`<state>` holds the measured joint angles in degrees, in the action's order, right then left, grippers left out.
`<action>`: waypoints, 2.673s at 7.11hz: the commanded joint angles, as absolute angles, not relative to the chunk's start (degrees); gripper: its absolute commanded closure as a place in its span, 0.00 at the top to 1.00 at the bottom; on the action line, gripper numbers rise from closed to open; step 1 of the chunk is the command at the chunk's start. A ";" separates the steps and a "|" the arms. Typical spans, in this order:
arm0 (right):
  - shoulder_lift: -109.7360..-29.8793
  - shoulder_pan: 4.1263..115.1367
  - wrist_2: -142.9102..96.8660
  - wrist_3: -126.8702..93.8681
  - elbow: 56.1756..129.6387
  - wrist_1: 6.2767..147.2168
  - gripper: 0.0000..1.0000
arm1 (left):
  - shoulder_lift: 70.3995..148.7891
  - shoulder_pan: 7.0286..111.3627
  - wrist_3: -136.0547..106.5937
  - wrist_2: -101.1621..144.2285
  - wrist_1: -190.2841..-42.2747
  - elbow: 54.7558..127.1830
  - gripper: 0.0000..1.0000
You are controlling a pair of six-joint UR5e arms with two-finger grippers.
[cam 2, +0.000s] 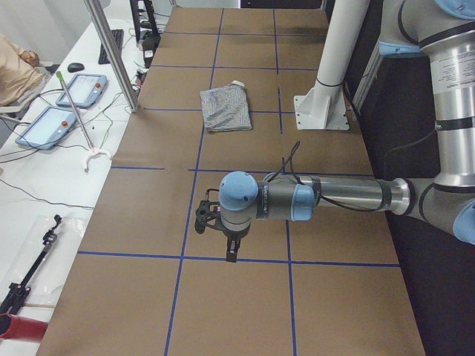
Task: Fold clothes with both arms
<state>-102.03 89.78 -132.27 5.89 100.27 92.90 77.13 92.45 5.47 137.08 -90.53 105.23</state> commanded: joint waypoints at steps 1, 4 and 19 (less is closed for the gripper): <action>-102.04 90.09 -132.36 5.89 100.37 92.90 1.00 | 77.69 92.29 5.54 134.13 -90.70 105.38 1.00; -103.36 90.09 -132.01 6.77 100.90 92.81 1.00 | 77.87 92.29 5.80 134.21 -90.88 105.64 1.00; -103.27 90.09 -131.92 6.06 102.22 92.55 1.00 | 77.70 90.35 5.89 133.42 -90.79 104.59 1.00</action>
